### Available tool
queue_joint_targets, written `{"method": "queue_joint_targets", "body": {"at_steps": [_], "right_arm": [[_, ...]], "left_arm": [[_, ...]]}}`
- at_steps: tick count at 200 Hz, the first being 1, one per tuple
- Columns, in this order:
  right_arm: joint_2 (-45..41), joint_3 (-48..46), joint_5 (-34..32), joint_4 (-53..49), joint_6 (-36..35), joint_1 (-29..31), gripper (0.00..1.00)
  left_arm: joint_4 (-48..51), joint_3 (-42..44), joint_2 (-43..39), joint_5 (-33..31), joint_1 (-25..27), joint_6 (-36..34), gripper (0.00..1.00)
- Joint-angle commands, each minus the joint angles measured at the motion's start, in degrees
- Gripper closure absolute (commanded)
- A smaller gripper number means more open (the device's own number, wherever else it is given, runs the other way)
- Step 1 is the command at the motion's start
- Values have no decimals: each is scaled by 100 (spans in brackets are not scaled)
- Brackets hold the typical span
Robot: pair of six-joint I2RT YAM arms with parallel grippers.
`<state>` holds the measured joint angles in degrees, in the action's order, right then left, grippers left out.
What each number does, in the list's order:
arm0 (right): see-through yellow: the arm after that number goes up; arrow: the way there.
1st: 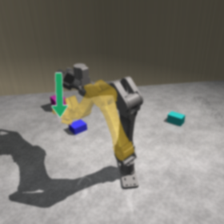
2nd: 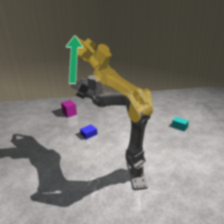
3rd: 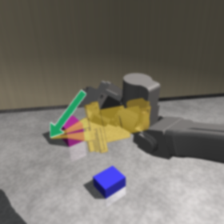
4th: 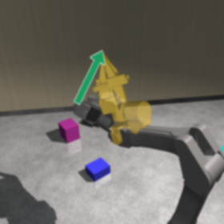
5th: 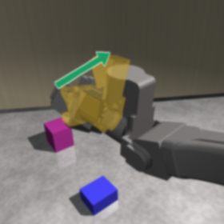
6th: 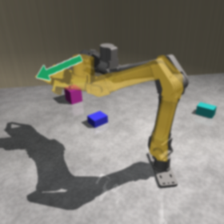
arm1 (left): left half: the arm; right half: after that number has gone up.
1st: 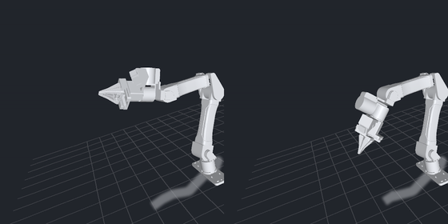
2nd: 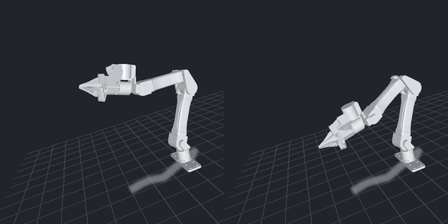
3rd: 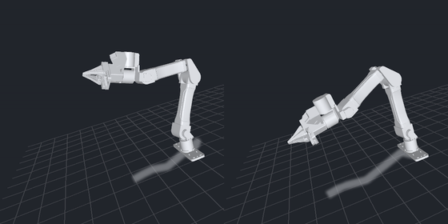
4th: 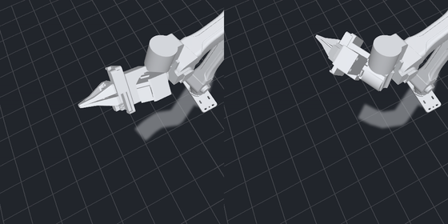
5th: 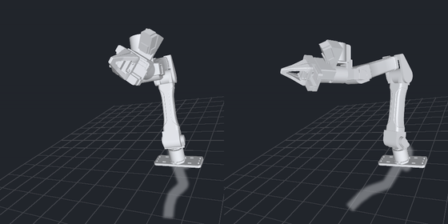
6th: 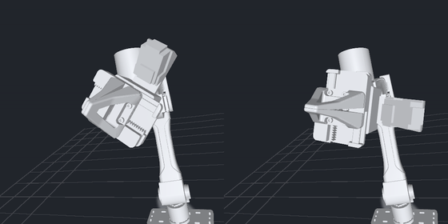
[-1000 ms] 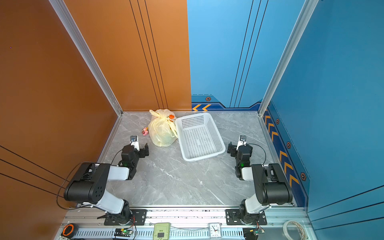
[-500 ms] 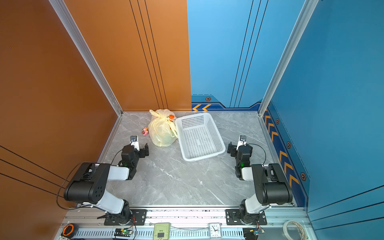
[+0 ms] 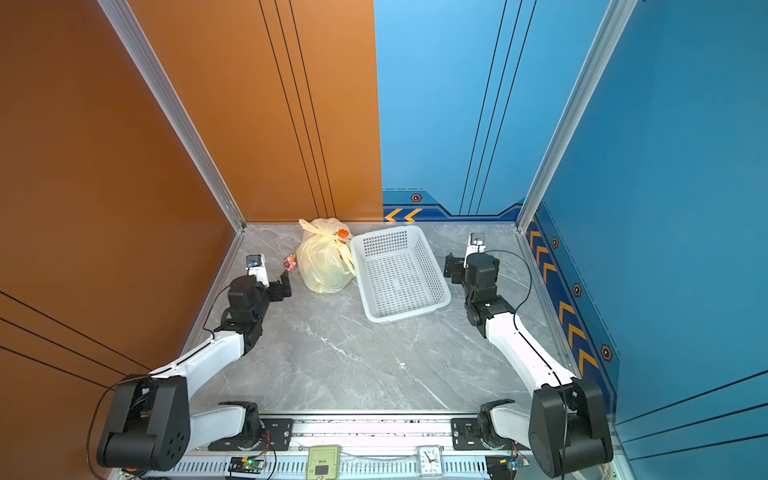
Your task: Untie the knot of the plastic bag and take out the fruit
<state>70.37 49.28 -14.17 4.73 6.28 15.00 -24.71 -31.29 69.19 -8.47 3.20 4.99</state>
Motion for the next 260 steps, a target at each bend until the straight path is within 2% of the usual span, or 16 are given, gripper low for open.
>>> {"method": "queue_joint_targets", "body": {"at_steps": [1, 24, 54, 91, 131, 166, 237, 260], "right_arm": [[215, 624, 165, -1864, 518, 530, 0], [847, 1342, 275, -2488, 707, 1318, 0], [1911, 2334, 816, -2996, 1095, 2102, 0], [3164, 3581, 778, -3608, 1146, 2873, 2], [4097, 4357, 690, -3985, 1235, 2987, 17], [4582, 4747, 512, -4185, 1210, 2971, 27], [4590, 4527, 764, -4222, 1498, 2697, 62], [4450, 4340, 795, -4219, 1516, 2560, 71]], "left_arm": [[1413, -278, -200, 398, 172, 779, 2], [1993, -483, -296, 528, 435, 1216, 2], [2307, -593, -336, 718, 693, 1601, 2], [2393, -588, -414, 781, 846, 1861, 2], [2526, -633, -461, 790, 901, 1977, 2], [2527, -678, -304, 923, 995, 2100, 1], [2525, -925, 89, 970, 1271, 2154, 1], [2531, -1075, 240, 988, 1365, 2149, 1]]}}
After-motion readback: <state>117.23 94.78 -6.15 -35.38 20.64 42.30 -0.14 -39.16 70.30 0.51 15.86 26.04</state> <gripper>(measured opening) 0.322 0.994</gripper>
